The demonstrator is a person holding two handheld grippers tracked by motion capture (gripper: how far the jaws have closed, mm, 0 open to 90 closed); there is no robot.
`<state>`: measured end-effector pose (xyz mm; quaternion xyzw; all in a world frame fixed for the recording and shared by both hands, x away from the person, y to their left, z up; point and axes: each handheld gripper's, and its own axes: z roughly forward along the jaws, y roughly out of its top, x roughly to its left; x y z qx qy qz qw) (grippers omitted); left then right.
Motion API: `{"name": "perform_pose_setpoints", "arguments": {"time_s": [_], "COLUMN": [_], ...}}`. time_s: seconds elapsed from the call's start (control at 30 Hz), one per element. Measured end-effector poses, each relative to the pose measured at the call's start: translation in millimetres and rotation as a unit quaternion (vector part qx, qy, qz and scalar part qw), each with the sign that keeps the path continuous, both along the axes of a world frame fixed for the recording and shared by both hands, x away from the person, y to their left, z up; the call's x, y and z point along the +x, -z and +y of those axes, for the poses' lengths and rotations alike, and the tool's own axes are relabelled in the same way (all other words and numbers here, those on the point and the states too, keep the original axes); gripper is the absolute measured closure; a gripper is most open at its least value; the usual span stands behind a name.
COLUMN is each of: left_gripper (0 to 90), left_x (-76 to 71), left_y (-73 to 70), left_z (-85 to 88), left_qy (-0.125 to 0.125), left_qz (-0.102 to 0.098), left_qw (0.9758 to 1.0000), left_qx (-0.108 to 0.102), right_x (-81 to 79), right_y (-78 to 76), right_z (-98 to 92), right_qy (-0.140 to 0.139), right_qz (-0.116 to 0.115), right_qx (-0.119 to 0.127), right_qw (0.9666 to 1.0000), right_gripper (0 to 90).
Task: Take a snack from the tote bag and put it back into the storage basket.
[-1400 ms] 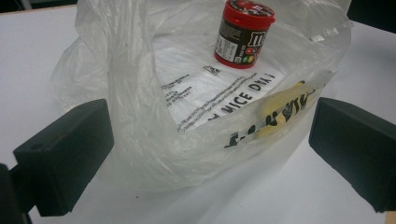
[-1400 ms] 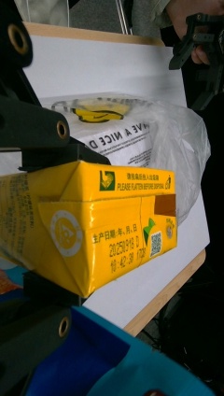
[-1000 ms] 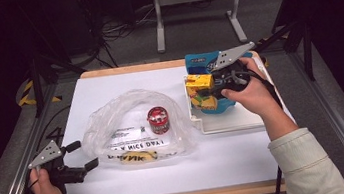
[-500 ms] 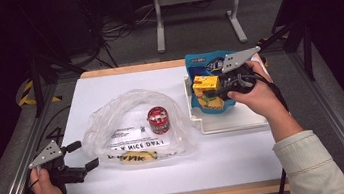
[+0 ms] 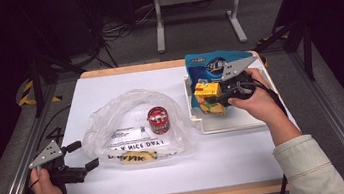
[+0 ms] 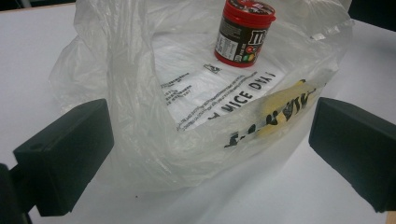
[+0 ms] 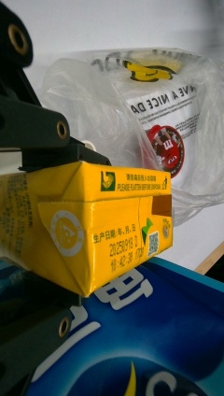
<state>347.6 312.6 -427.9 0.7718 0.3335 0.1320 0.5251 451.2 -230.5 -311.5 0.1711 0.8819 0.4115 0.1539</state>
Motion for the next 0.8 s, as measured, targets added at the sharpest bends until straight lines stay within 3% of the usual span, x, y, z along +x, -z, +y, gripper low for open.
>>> {"name": "perform_pose_setpoints", "arguments": {"time_s": [0.8], "left_gripper": [0.5], "left_x": [-0.1], "left_y": [0.1], "left_z": [0.4], "left_qy": [0.0], "left_qz": [0.0], "left_qw": [1.0], "left_qx": [-0.001], "right_x": [5.7], "right_y": [43.1], "right_z": [-0.6], "right_qy": [0.008], "right_qz": [0.028], "right_qx": [-0.006], "right_qw": [0.9995], "right_gripper": [53.0]}}
